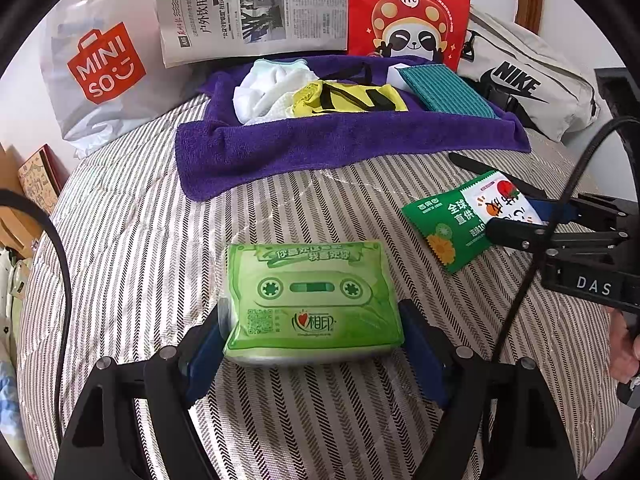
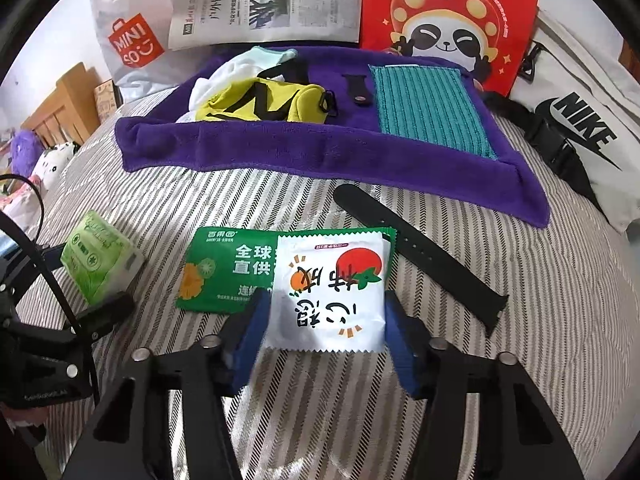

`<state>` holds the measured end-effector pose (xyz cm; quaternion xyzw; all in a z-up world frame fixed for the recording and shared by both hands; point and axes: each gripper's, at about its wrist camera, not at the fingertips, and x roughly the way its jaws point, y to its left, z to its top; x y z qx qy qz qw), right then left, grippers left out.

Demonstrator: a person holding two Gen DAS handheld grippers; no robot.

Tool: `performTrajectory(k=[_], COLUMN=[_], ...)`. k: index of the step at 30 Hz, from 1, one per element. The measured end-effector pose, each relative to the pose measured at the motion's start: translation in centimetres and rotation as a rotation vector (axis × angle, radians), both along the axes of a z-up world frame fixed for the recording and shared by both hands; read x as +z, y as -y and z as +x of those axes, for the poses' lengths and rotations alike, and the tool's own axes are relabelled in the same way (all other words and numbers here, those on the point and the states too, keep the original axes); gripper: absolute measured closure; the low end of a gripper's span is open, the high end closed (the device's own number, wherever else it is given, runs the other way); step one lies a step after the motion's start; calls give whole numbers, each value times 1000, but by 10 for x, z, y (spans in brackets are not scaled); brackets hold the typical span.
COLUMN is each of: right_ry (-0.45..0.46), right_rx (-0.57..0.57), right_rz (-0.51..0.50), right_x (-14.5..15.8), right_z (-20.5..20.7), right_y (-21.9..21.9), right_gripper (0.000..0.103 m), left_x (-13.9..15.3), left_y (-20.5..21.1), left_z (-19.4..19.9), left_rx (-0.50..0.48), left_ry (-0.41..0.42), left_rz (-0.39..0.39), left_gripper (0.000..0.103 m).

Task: Organize soft objects
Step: 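Carry the wipe pack and snack packet toward the purple towel with both grippers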

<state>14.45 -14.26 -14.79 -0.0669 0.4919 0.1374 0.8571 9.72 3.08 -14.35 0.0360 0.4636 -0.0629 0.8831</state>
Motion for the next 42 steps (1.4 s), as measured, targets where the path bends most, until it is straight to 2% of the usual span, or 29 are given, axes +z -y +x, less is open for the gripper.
performTrajectory(k=[1,2,4,9,14,16,18,20,22,26,27,34,39,42], right_ry=[2,6,2,0,-29,-36,-42,-16,8,5,3,-40,-41,-24], right_rx=[3,5,5,-1,-7,-13,-14,-6,11,37,39,30,37,40], right_rz=[-8,-18,-20,-25,-27,-2,32,5,1,23,28,166,213,206], right_x=[1,2,3,5,4,2,1,-1,-1,2,3,11,15,21], right_z=[-1,-3,-5,-11,-11,-10,-8,-8,-9,-10,-10,-11,-14,-14], right_y=[0,1,4,10,13,15,15,8,2,4,5,26,25,23], right_gripper=[58,59,70,75,71,60,55,58,76,83,94,96,97,98], left_x=[0,0,0,0,-1,-1,-1,-1,-1,-1,-1,-2,-2,-1], left_y=[0,1,1,1,0,0,0,1,1,2,2,1,2,3], left_z=[0,0,0,0,0,0,0,-1,-2,-3,-3,-3,-3,-2], left_rx=[1,3,6,5,3,4,6,7,5,8,7,8,9,10], left_ry=[1,1,2,3,4,5,6,5,6,7,6,7,2,-1], left_rz=[0,0,0,0,0,-1,-1,-2,-1,-2,-1,-1,0,-1], left_gripper=[23,23,23,22,22,22,22,22,21,21,21,20,20,21])
